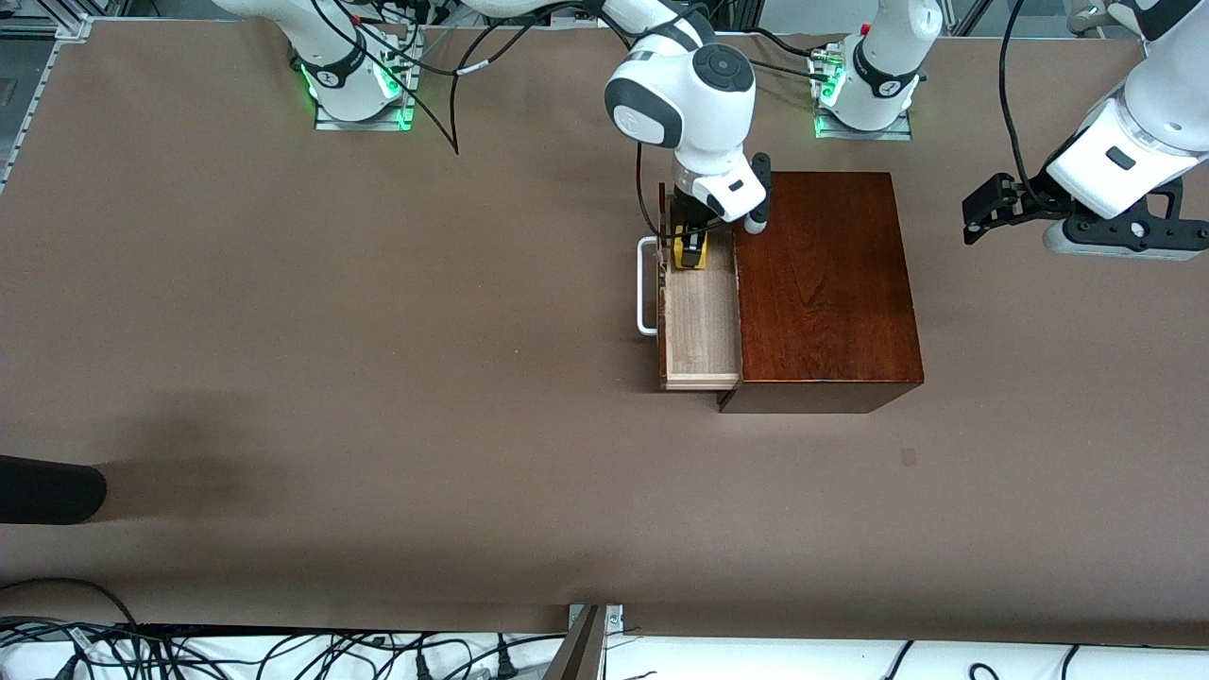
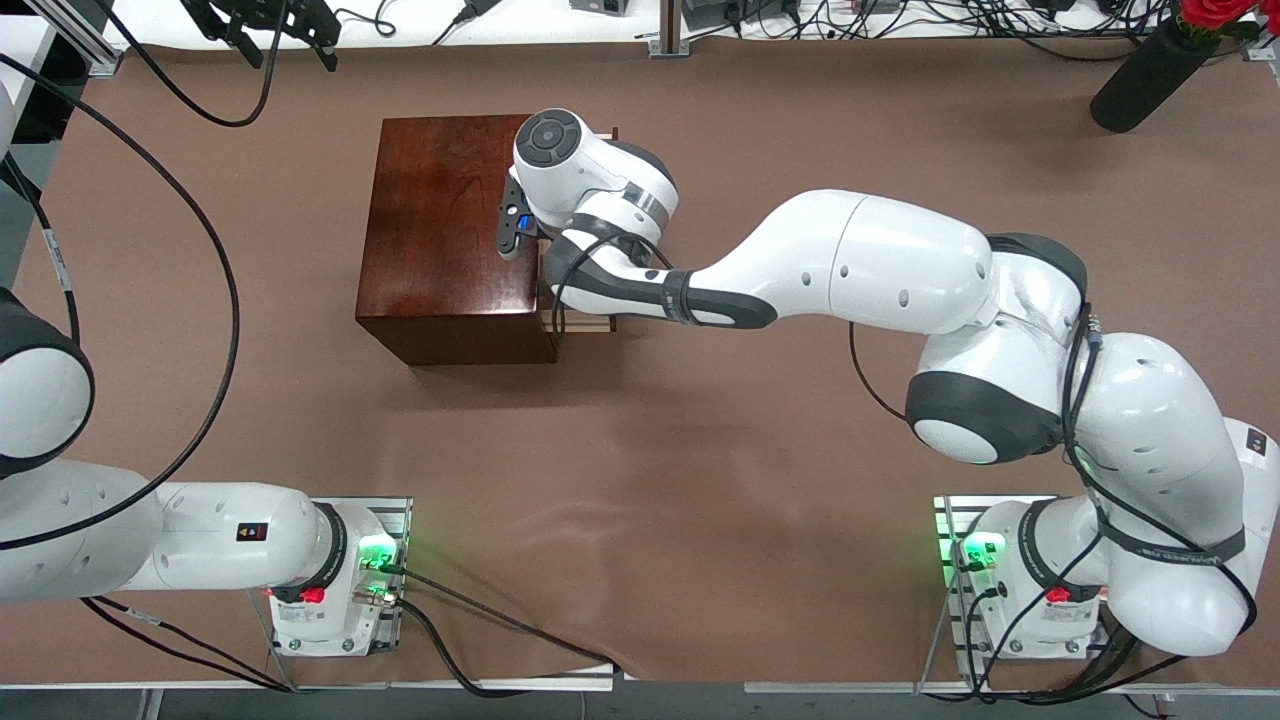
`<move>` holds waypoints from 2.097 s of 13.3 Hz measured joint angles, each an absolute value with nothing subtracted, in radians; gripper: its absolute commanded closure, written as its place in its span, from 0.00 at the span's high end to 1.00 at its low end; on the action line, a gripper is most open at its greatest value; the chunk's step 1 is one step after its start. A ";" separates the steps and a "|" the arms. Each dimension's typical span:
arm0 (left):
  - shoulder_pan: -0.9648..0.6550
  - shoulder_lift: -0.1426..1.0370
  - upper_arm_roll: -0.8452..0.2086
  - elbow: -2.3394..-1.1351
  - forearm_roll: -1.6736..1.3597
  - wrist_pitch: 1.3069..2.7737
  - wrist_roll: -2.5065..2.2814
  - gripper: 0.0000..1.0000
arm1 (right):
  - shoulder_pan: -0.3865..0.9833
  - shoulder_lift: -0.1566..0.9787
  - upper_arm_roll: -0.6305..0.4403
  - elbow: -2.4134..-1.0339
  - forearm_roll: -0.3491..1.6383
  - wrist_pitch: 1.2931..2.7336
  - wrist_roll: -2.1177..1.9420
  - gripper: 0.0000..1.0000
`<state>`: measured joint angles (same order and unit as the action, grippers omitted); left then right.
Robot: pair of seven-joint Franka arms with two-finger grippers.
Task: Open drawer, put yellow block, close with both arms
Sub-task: 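Carry the yellow cube over the open drawer with the right gripper, then open the right gripper to drop the cube into the drawer, then withdraw the right gripper while the left gripper reaches the drawer handle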
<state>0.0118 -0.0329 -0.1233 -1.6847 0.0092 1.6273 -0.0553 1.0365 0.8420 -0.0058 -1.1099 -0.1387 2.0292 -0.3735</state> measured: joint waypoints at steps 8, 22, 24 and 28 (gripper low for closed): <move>0.012 -0.029 -0.123 -1.671 0.009 1.627 -0.055 1.00 | 1.033 0.862 -0.020 -1.104 -0.162 2.052 -0.460 1.00; -0.003 0.017 -0.132 -1.597 0.009 1.538 -0.052 1.00 | 0.625 0.455 -0.045 -1.010 -0.093 1.782 -0.474 1.00; -0.069 0.018 -0.135 -1.596 0.007 1.473 -0.050 1.00 | 0.538 0.406 -0.062 -1.032 -0.022 1.714 -0.473 1.00; -0.313 0.049 -0.144 -1.596 0.004 1.448 -0.051 1.00 | 0.345 0.261 -0.070 -1.251 0.051 1.709 -0.443 1.00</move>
